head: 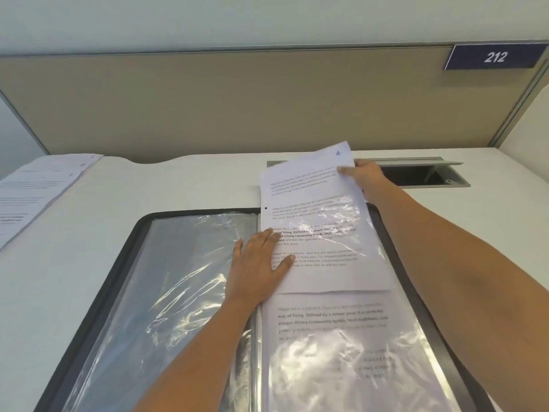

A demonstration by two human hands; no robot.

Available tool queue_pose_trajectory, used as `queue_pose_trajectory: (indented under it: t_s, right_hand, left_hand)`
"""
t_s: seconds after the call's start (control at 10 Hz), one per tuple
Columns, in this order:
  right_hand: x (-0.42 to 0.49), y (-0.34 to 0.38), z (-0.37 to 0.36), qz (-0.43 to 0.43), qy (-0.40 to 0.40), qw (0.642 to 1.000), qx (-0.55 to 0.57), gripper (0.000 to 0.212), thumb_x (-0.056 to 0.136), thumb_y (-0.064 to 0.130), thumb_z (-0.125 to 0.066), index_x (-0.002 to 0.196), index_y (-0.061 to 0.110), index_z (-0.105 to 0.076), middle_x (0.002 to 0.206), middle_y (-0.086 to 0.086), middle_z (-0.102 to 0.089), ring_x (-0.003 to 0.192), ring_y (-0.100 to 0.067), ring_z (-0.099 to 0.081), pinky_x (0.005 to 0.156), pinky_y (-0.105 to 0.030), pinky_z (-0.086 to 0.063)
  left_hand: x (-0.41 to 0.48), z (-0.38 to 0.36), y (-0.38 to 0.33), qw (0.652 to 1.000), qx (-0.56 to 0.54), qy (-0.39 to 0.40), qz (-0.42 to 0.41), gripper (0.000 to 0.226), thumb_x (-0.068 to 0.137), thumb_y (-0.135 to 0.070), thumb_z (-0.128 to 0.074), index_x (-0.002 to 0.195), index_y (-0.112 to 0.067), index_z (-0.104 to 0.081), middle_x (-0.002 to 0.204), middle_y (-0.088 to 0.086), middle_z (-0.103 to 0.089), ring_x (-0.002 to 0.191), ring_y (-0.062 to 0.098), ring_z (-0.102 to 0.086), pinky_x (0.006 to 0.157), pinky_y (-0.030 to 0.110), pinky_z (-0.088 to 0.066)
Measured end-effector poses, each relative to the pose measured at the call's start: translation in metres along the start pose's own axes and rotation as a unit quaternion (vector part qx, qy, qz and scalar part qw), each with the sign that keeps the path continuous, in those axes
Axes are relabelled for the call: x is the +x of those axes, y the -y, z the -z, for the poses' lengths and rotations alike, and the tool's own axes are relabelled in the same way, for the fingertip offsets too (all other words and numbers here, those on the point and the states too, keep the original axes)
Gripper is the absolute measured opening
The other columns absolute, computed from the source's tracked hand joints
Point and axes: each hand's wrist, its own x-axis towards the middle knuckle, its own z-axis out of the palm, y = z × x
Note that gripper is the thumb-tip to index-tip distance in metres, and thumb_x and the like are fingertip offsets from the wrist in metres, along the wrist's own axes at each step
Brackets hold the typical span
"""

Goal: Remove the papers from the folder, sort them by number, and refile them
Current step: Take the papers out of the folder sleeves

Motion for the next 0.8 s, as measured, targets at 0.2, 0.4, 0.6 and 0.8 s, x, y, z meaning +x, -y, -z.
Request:
queue_pose_trajectory:
  t_s: [0.2,0.4,0.6,0.8]
  right_hand:
    - [-0.004,-0.014,0.010,-0.075,0.052,0.990,-0.106,0.044,0.083,0.015,-0.070,0.123,0.003,-0.056,0.116,-0.012,-0.063,0.103,-0.031,-0.062,0.096,-0.044,-0.048]
    - [-0.003,-0.012,0.003,-0.010,0.027,0.998,-0.047,0.032,0.084,0.015,-0.069,0.113,0.003,-0.064,0.111,-0.015,-0.067,0.098,-0.034,-0.065,0.092,-0.046,-0.051]
    - [-0.006,0.006,-0.002,0.063,0.025,0.997,0.045,0.007,0.088,0.009,-0.062,0.095,0.007,-0.065,0.096,-0.010,-0.067,0.079,-0.026,-0.063,0.077,-0.034,-0.053]
    - [-0.001,0.032,-0.009,0.095,-0.032,0.993,0.056,0.021,0.086,0.012,-0.065,0.068,0.017,-0.054,0.079,-0.006,-0.062,0.074,-0.023,-0.057,0.075,-0.040,-0.052]
  left_hand:
    - [0.000,-0.001,0.001,1.000,-0.002,0.000,-0.001,0.088,0.073,-0.071,-0.002,0.146,-0.028,-0.026,0.153,-0.010,-0.024,0.141,0.008,-0.018,0.117,0.040,-0.001]
    - [0.000,-0.002,0.001,1.000,0.003,-0.007,0.001,0.088,0.073,-0.071,-0.001,0.145,-0.028,-0.028,0.152,-0.010,-0.025,0.141,0.007,-0.019,0.117,0.038,-0.001]
    - [0.000,-0.001,0.001,1.000,-0.004,0.000,0.004,0.089,0.072,-0.070,-0.001,0.147,-0.028,-0.024,0.153,-0.011,-0.022,0.141,0.006,-0.016,0.116,0.036,0.002]
    - [-0.003,-0.001,0.001,1.000,0.006,0.002,0.005,0.089,0.071,-0.070,0.001,0.147,-0.029,-0.023,0.154,-0.012,-0.019,0.142,0.005,-0.014,0.118,0.038,0.000]
